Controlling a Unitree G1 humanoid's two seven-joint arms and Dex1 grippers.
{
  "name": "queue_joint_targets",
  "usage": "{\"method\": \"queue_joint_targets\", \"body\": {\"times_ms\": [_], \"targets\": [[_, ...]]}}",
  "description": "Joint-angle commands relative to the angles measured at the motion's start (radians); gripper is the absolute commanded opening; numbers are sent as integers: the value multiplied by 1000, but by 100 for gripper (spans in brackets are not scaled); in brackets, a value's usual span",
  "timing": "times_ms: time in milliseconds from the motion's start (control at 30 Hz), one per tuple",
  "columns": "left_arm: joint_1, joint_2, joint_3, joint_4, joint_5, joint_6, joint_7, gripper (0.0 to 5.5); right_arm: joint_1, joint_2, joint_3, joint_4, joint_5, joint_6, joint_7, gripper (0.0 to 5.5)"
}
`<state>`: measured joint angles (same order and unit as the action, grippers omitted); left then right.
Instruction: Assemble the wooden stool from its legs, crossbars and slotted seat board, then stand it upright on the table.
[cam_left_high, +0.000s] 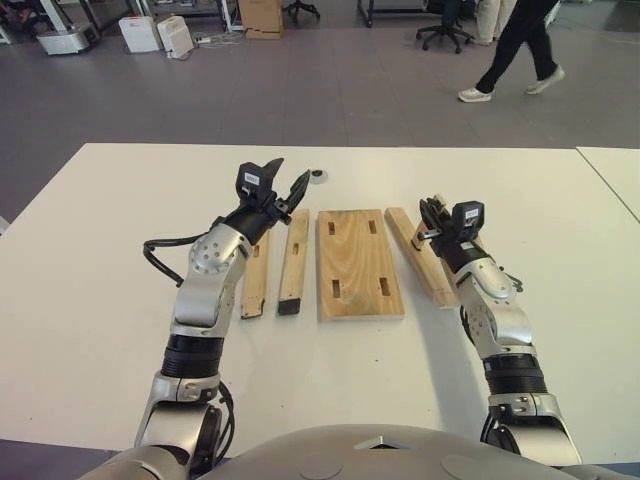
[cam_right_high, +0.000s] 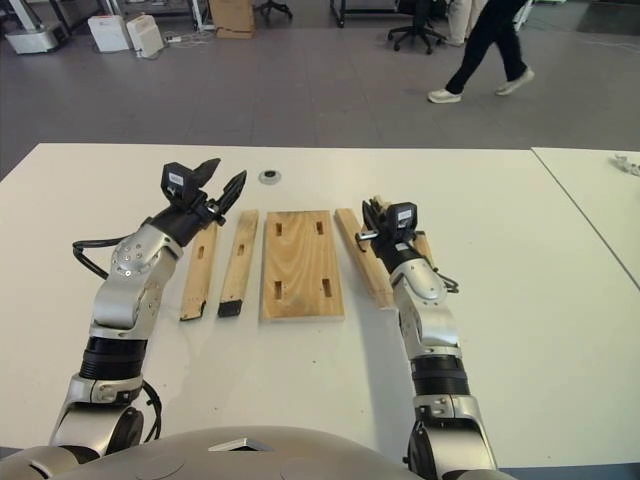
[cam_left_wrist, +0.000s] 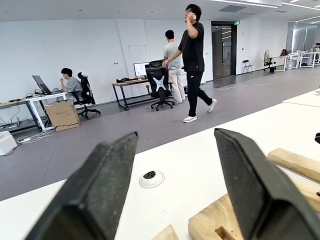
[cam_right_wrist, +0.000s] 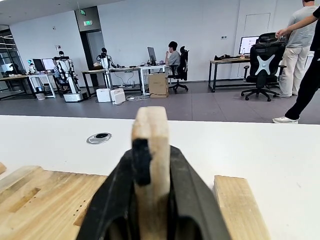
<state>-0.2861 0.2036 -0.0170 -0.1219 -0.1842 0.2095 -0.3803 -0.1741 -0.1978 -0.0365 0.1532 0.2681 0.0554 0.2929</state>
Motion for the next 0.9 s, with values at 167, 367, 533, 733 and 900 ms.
{"method": "queue_joint_targets", "body": {"times_ms": [167,367,533,733,900], "targets": [[7,3,-13,5,27,0,19,280,74,-18,-7,79,-35,-2,11,77],[7,-1,-10,13,36,-11,26,280,71,-59,-18,-117,33,238,35,200],[13,-3,-13,0,37,-6,29,280,94,-116,-15,-302,50,549,-1,288],[33,-6,-30,-20,44,2,33,280,137,-113,-17,-454,39,812,-85,434],[32,-6,-38,-18,51,4,39,280,131,-118,1,-435,4,887,-111,438]]}}
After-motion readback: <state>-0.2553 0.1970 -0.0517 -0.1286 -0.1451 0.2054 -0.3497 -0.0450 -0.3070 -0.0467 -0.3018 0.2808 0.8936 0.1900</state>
